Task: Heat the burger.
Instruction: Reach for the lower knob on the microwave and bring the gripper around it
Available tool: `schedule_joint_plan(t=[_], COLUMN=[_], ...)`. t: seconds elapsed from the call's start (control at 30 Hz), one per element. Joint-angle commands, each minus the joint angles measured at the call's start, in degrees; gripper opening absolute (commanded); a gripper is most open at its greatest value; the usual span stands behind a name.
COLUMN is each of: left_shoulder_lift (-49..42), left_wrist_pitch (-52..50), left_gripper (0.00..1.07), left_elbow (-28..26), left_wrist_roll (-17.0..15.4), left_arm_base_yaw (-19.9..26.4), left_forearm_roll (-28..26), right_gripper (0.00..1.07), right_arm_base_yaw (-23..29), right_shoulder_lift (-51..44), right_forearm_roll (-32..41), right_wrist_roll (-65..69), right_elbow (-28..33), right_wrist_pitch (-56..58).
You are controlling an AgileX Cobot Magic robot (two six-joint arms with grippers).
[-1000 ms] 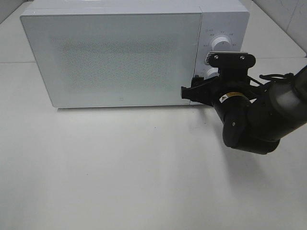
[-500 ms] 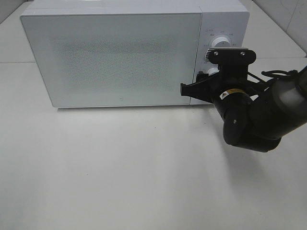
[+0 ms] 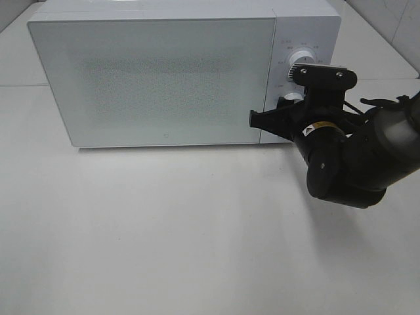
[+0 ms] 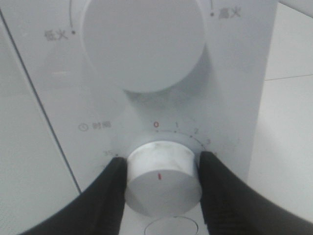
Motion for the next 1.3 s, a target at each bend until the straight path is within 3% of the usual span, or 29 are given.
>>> schedule_joint_plan(t=[0.03, 0.1, 0.17, 0.23, 0.27, 0.37, 0.43, 0.63, 1.3], left_shoulder_lift=[-1.2, -1.2, -1.2, -1.2, -1.2, -1.2, -1.2, -1.2, -1.2], left_wrist_pitch=[-0.2, -0.2, -0.2, -0.2, -0.2, -0.2, -0.2, -0.2, -0.2], left_gripper=[0.98, 0.98, 0.98, 0.98, 0.98, 0.98, 0.98, 0.98, 0.98], left_elbow=[0.1, 0.1, 0.1, 0.1, 0.1, 0.1, 0.1, 0.1, 0.1], left_wrist_roll=[0.0, 0.0, 0.0, 0.0, 0.0, 0.0, 0.0, 0.0, 0.0], left_arm_base_yaw=[0.1, 0.1, 0.1, 0.1, 0.1, 0.1, 0.1, 0.1, 0.1], left_forearm_roll=[-0.2, -0.2, -0.2, -0.2, -0.2, -0.2, -0.2, -0.2, -0.2], right_gripper=[0.0, 0.0, 0.0, 0.0, 0.0, 0.0, 0.0, 0.0, 0.02], right_arm_base_yaw=[-0.6, -0.6, -0.6, -0.6, -0.6, -0.6, -0.6, -0.6, -0.6], right_shoulder_lift=[-0.5, -0.5, -0.5, -0.5, -0.5, -0.5, -0.5, -0.5, -0.5], right_forearm_roll=[-4.5, -4.9, -5.8, -5.8, -5.8, -5.8, -5.6, -5.3, -7.4], right_wrist_roll=[7.8, 10.9, 28.9, 35.1, 46.5, 52.5, 67.1, 87.0, 85.5], right_elbow=[-1.4, -1.4, -1.4, -1.4, -1.4, -1.4, -1.4, -1.4, -1.4], right_wrist_pitch=[-1.7, -1.9, -4.2, -4.9, -5.8, -6.5, -8.5, -9.5, -8.4])
